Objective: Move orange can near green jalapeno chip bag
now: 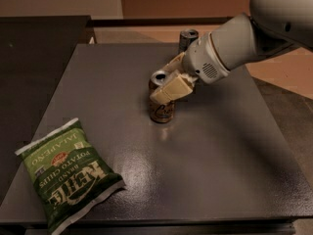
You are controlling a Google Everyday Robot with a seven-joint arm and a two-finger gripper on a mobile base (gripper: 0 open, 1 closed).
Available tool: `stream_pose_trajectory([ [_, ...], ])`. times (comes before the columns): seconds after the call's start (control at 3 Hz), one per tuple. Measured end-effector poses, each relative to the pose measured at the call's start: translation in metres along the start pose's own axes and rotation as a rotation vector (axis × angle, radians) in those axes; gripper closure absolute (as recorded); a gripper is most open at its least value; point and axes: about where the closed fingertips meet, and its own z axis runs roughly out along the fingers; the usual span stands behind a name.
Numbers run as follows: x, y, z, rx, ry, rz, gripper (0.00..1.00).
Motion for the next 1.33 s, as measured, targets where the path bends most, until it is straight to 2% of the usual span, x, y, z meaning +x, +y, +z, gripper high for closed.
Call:
stream_pose_trajectory([
  [0.33, -0.02, 0.016, 0.0, -0.03, -0.036, -0.023, 0.87],
  [0.67, -0.045, 0.041, 0.009, -0.091, -0.071, -0.069, 1.0],
  [1.0, -0.06, 0.062, 0.029, -0.156, -0.077, -0.114, 1.0],
  [1.33, -0.064, 0.078, 0.048, -0.207, -0.065, -0.135, 1.0],
])
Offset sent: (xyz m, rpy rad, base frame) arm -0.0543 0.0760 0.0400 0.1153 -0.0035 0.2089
